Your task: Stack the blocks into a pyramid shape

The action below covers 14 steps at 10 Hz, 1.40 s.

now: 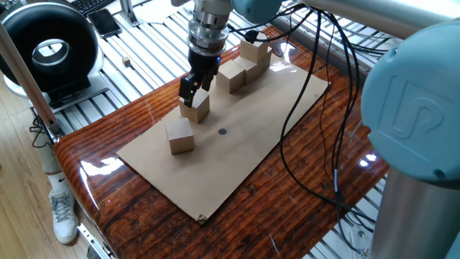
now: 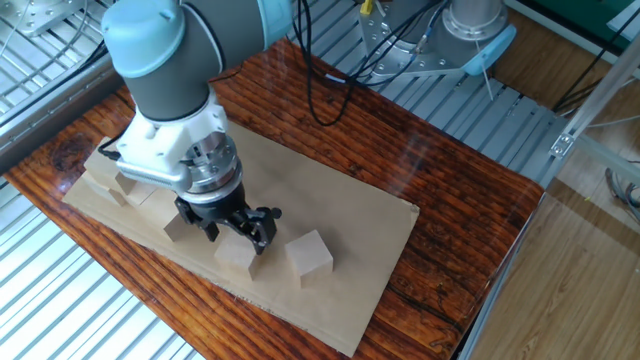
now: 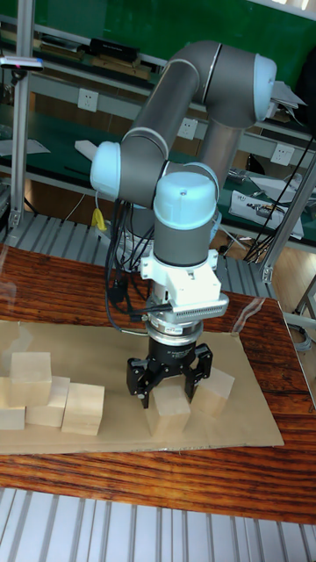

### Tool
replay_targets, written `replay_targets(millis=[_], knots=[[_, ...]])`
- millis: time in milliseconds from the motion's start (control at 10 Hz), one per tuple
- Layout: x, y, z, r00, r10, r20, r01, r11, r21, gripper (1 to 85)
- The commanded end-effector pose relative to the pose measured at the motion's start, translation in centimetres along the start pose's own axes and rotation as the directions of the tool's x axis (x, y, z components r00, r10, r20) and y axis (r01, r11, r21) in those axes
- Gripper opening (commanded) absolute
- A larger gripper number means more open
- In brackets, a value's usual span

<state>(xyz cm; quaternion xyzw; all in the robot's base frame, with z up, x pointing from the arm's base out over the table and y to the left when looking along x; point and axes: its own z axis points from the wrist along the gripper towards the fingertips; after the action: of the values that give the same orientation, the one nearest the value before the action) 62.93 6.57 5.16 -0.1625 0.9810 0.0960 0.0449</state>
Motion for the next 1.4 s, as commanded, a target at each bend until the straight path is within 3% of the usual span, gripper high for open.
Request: replay_targets(millis=[0,300,500,600,800,1000,1100,1300], knots=[[-0.4,-0.1,0.4,1.000,-0.009,0.012,0.009,1.000,-0.026,73.7],[-1.1,-0.7,1.0,1.000,-0.013,0.027,0.014,1.000,-0.021,67.3],[-1.1,-1.4,0.8,1.000,0.003,0.023,-0.003,1.000,0.007,52.7],[-1.0,-1.7,0.4,0.999,0.022,0.023,-0.022,1.000,0.022,41.0],[-0.2,-3.3,-2.0,0.999,0.053,-0.004,-0.053,0.995,0.082,11.3],[-0.3,-4.7,-5.2,0.998,0.067,-0.016,-0.066,0.995,0.070,6.0],[-0.3,-6.7,-7.2,0.997,0.079,-0.017,-0.078,0.995,0.068,2.7],[-0.2,-8.7,-9.8,0.994,0.109,-0.002,-0.109,0.994,0.026,1.0]])
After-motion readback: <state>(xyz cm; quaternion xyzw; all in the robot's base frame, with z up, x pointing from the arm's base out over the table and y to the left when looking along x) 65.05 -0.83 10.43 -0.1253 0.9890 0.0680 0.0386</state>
